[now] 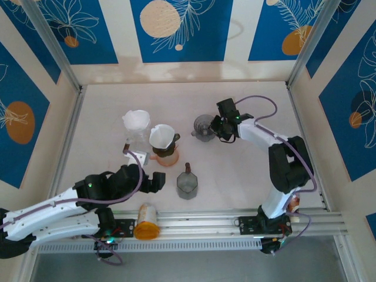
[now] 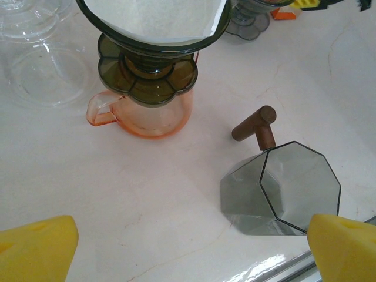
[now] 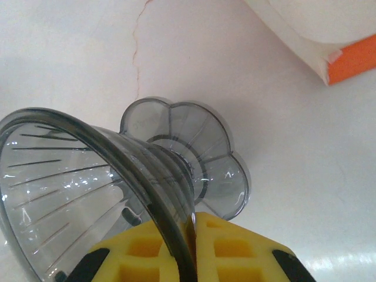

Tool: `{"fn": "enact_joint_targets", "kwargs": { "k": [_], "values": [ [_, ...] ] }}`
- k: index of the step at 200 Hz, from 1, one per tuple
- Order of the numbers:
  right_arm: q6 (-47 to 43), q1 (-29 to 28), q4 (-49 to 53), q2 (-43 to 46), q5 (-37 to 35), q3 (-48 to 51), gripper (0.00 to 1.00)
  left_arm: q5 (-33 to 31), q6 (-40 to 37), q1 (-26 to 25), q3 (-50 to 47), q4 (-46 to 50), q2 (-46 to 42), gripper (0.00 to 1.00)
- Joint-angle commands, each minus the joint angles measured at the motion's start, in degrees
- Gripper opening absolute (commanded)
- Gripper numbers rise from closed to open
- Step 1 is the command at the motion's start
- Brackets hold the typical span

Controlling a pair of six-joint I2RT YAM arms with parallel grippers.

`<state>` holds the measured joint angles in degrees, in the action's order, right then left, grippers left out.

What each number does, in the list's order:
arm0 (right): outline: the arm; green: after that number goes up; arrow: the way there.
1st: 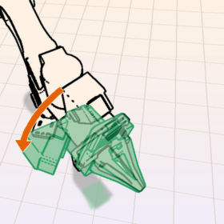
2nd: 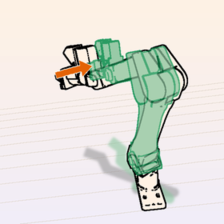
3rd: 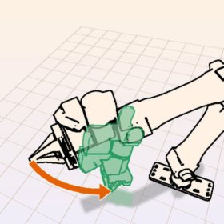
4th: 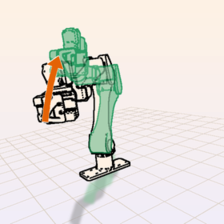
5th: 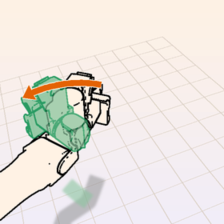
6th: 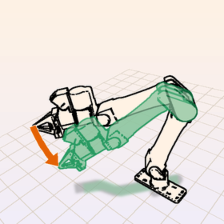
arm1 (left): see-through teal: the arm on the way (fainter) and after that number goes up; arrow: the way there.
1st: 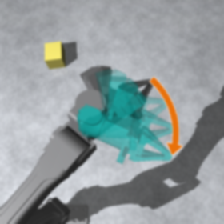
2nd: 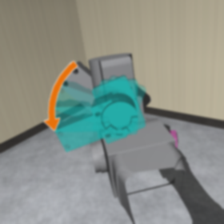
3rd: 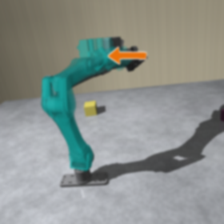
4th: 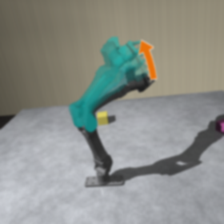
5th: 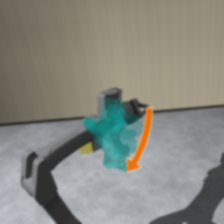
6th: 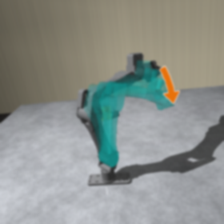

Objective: Place the coffee filter in the dripper

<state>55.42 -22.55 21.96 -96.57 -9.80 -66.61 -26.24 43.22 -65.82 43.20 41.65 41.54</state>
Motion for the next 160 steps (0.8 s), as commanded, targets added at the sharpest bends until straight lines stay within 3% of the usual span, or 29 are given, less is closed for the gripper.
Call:
{"fn": "enact_joint_targets", "kwargs": {
  "k": [1,112,160],
  "values": [
    [-1.9,-0.4,2.9,5.9,1.4,2.8,0.00,-1.7,0.8,-0.4,0.6,1.9,-0.7,1.00],
    [-9.7,-5.9,22.4,34.4,4.5,9.3,0.00,-2.9,1.3,-0.4,0.0,2.0,-2.0,1.00],
    [-11.5,-11.3,28.3,38.3,10.6,5.7,0.00,-4.3,0.9,-0.4,0.1,2.7,-3.6,1.00]
  ]
}}
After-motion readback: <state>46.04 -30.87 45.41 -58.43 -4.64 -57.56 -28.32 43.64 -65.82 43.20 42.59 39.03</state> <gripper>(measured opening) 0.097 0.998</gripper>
